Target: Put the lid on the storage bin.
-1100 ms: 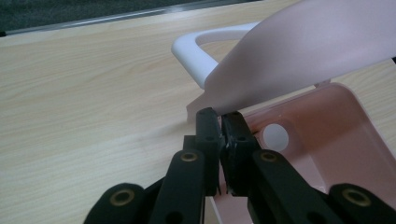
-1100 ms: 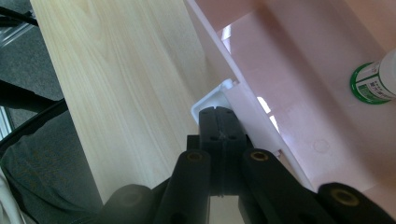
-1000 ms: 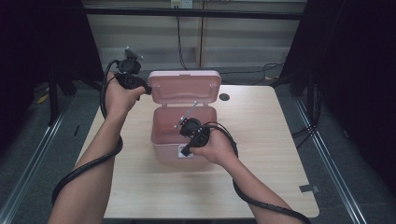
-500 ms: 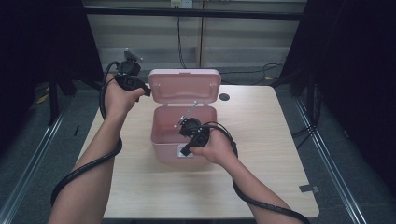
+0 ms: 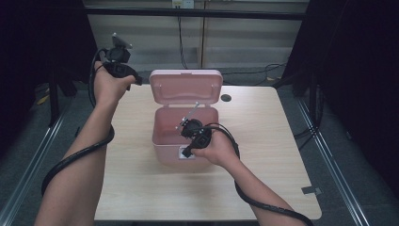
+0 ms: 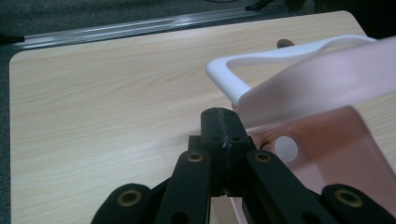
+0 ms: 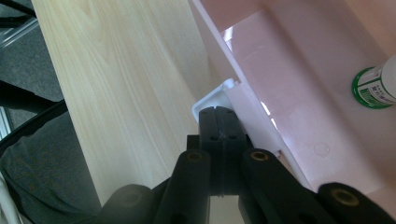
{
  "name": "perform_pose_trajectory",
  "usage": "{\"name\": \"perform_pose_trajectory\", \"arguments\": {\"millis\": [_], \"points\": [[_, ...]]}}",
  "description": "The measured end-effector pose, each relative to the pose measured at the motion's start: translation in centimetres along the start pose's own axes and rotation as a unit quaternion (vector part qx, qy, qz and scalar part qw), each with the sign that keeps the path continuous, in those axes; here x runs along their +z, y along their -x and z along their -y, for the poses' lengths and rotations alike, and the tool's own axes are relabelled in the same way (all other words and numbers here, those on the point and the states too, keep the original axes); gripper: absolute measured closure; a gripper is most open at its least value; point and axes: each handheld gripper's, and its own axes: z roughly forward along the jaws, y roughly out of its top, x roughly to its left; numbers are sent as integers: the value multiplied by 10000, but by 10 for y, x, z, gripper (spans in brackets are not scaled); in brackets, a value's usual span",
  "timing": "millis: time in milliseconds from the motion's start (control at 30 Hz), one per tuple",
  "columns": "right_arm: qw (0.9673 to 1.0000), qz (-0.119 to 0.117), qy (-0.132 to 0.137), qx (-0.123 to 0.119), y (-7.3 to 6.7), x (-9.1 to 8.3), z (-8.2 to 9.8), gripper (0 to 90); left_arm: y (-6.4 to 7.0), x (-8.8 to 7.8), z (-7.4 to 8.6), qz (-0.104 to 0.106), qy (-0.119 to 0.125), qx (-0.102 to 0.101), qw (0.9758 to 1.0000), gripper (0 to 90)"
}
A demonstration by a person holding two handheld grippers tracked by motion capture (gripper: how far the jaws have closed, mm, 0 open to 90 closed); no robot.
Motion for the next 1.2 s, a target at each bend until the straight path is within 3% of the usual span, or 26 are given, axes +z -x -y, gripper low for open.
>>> {"name": "perform_pose_trajectory", "arguments": {"millis": [367,667,867,1200], "points": [[9999,-25,-92,-116,2,-2,-1,900,8,2,-19,87,22,89,9999,900],[9998,-211,-3,41,4,-15,6,884,12,1,-25,195,36,135,9997,900],[9998,-108,74,144,13,-32,12,900,18,2,-28,183,-18,219,9996,900],[9989,122,179,407,34,-51,22,900,19,1,-26,216,-65,197,9996,900]]}}
